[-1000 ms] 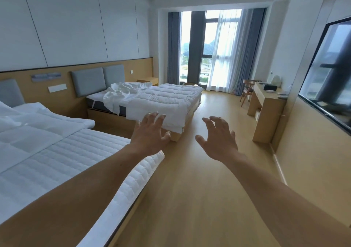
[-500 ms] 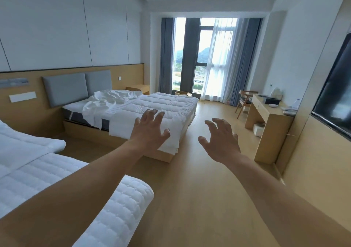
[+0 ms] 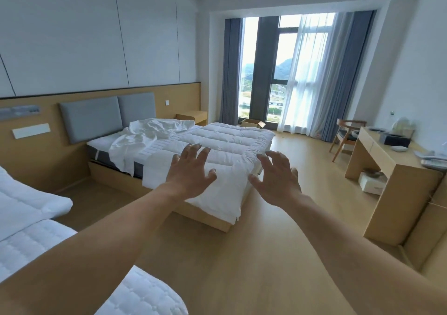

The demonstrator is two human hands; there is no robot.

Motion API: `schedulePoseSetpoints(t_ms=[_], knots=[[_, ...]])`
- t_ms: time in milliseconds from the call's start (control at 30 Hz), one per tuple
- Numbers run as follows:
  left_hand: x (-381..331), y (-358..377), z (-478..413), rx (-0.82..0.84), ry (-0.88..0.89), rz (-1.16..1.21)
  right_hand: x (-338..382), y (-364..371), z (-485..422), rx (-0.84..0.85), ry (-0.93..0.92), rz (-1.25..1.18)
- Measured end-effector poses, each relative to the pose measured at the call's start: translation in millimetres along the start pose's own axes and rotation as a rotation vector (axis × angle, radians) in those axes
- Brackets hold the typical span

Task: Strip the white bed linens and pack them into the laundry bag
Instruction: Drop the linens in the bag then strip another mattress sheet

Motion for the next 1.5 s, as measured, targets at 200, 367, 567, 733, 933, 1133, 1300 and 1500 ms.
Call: schedulePoseSetpoints(t_ms=[200, 367, 567, 733, 933, 1133, 1300, 1500], knots=[[43, 13, -98, 0.005, -0.109, -0.004, 2, 19, -134, 0.029, -0.109, -0.018], [101, 32, -186, -0.009, -0.19, -0.02, 21, 52, -247, 0.051, -0.184, -0.014], [177, 52, -307, -0.002, -0.239, -0.014, 42, 80, -390, 0.07, -0.219, 0.009], [227, 53, -396, -0.026, -0.232, -0.028, 56, 94, -495, 0.044, -0.207, 0.001], [320, 78, -484, 0.019, -0.327, -0.043, 104, 156, -624, 0.124, -0.297, -0.008], [428, 84, -561, 0.03, -0.484, -0.061, 176, 203, -765, 0.177, -0.418, -0.032], [518, 63, -602, -0.017, -0.618, -0.091, 256, 220, -864, 0.187, -0.552, -0.057], [646, 77, -625, 0.006, -0.768, -0.071, 376, 281, -943, 0.245, -0.697, -0.042]])
Point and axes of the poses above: each hand's wrist, its own z-axis away from the middle knuckle, its own y-axis out of the palm, x = y × z, the point moved 10 cm from there along -z, towards the middle knuckle, and after that the axes turned 13 degrees about x, right-handed, at the moved point
